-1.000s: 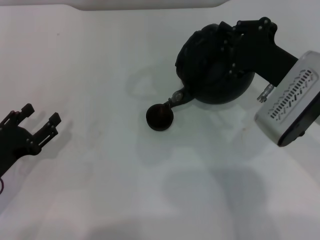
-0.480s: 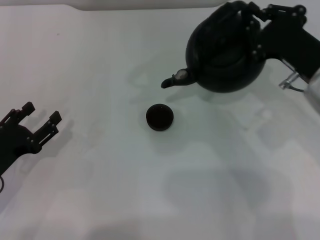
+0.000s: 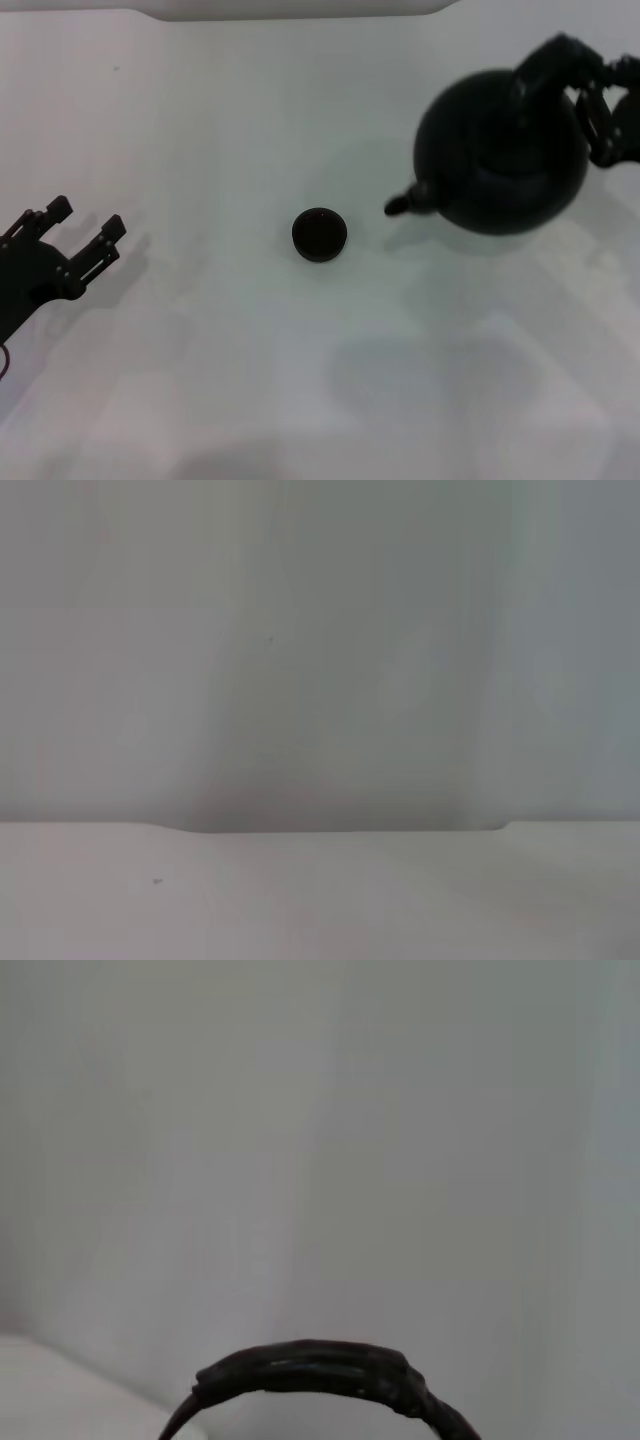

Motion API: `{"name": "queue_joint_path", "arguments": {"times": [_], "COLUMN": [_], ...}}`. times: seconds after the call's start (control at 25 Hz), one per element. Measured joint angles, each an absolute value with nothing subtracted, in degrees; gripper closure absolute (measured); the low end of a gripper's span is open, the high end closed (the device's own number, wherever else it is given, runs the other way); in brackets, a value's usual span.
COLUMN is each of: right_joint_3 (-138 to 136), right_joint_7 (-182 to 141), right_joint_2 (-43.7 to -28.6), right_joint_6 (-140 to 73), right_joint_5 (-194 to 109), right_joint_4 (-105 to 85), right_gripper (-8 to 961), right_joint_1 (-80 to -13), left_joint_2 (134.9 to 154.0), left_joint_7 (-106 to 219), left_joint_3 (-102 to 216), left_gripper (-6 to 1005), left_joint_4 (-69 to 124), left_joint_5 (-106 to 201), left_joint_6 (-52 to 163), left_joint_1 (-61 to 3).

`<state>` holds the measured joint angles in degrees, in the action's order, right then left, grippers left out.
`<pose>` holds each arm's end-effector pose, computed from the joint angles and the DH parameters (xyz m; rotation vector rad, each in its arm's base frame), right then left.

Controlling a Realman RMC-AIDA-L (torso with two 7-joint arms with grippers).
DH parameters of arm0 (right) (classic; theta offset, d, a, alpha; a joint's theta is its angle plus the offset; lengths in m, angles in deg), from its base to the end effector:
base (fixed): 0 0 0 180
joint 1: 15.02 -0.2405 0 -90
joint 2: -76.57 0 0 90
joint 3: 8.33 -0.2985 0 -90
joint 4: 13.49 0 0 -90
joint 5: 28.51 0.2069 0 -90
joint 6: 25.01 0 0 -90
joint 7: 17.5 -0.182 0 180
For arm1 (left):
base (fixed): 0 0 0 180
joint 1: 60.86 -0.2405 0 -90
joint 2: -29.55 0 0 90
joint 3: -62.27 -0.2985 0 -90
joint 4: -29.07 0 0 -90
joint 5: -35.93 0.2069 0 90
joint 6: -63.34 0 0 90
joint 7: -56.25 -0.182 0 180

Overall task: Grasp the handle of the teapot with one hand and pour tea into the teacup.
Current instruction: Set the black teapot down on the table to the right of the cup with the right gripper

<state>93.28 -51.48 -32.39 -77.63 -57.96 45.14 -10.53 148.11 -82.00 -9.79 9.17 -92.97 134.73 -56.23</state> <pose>0.3160 0.2915 -0.0052 -2.0833 0.2596 0.6953 -0.3964 0.2569 -0.0639 -2.0229 -0.7636 -0.7379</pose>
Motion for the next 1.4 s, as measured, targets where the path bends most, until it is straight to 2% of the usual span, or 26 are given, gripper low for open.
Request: {"name": "queue_joint_path", "arguments": {"times": [0.4, 1.04, 1.4], "right_joint_3": [91.7, 87.7, 81.8], "right_joint_7": [-51.5, -51.9, -51.5], "right_joint_2": [-33.38, -32.98, -34.29], "right_joint_6": [-78.6, -89.2, -94.4], "right_joint_5": [-63.9, -64.9, -69.3], "right_joint_4": [43.7, 32.8, 27.2], "right_gripper": [861, 859, 858], "right_joint_1": [-8.3, -10.4, -12.6], "left_joint_2": [148.04, 148.02, 148.02], "left_joint_7": [-82.0, -82.0, -82.0], "left_joint_3": [-9.8, -9.8, -9.8], "left_gripper": [226, 226, 226], "left_joint_4": [9.2, 9.2, 9.2], "left_joint_5": [-92.7, -92.6, -92.6], "left_joint_6": [134.7, 134.1, 134.1], "left_joint_1": [-55.3, -54.8, -54.6]}}
